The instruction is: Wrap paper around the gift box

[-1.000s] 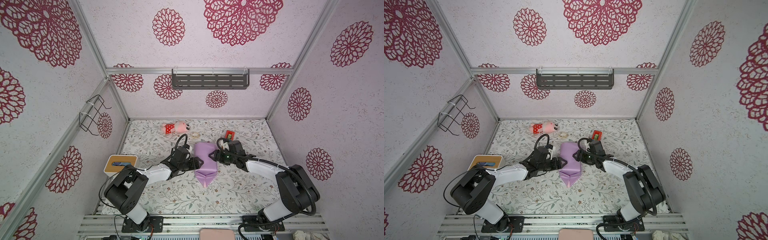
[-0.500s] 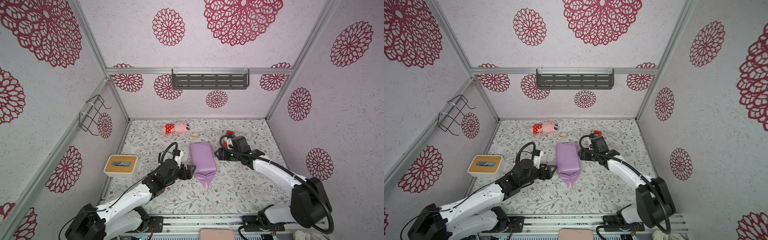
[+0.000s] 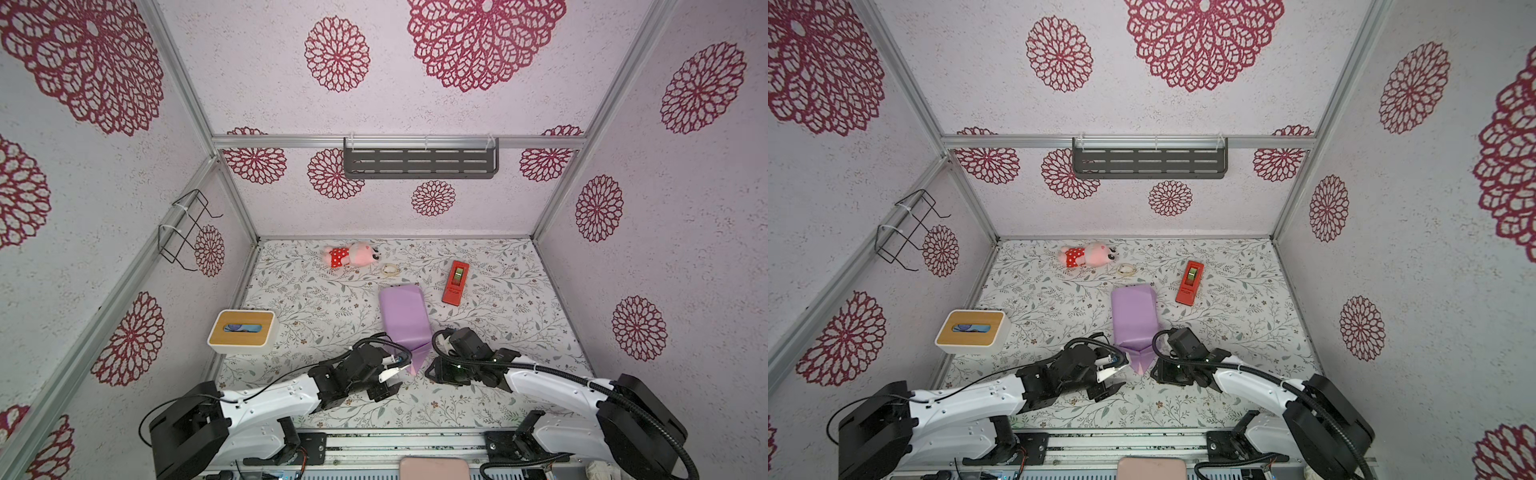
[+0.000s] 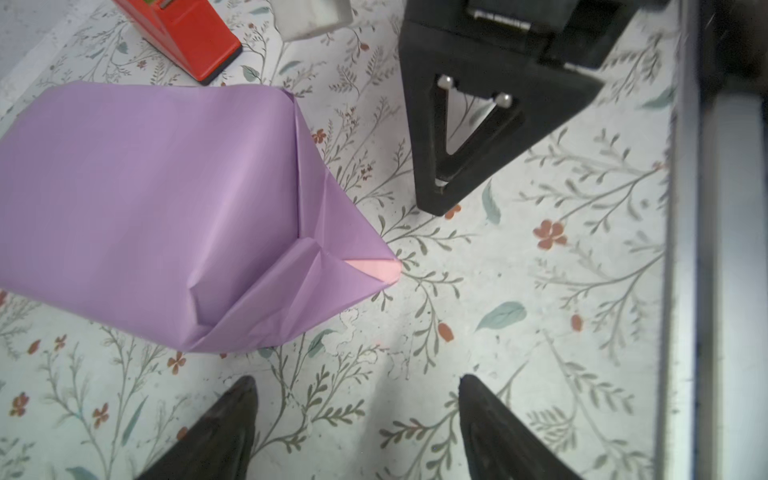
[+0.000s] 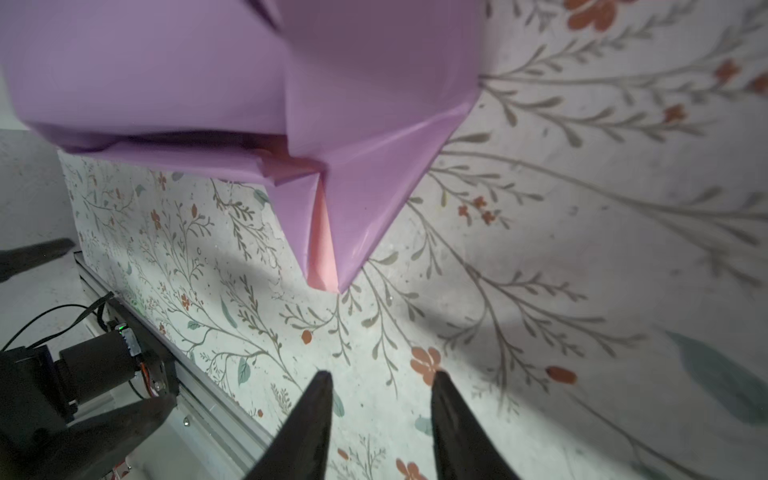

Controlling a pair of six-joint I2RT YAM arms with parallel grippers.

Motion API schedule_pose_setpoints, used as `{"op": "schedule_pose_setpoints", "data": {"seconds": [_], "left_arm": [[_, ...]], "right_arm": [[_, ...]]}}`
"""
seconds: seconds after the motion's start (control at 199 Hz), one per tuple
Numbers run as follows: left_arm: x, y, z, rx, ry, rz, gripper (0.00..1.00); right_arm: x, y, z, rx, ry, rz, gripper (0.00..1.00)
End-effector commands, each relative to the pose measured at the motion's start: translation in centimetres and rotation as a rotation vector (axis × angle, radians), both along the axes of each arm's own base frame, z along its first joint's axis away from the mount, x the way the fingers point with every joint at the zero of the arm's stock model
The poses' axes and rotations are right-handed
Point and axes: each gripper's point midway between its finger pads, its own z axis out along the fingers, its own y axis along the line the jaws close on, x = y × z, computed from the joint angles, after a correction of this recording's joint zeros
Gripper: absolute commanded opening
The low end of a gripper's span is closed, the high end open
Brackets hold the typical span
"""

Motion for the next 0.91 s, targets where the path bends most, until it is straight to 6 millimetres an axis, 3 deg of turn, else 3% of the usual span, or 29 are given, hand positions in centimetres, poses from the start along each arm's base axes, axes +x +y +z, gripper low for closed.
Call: {"op": "schedule_pose_setpoints", "data": {"seconds": [0.0,0.327,0.609,0.901], "left_arm": [[0.4,-0.5,-0.4,0.106,-0.111,-0.129,0.77],[1.1,-0.9,-2.7,0.245,-0.142,-0.225,0.73],[1.4,-1.1,-3.1,0.258,-0.147,-0.259,0.72],[1.5,-0.5,-3.3,0.271,-0.146,-0.263,0.72]], "right_arm": [[2.3,2.8,2.5,0.167,-0.039,-0.115,0.37],[2.2,2.4,-0.4,0.153,-0.002,-0.266,0.33],[1.9,2.6,-1.9,0.155,0.01,-0.318,0.33],[2.7,3.2,-1.4,0.205,-0.035,-0.35,0.3]]}}
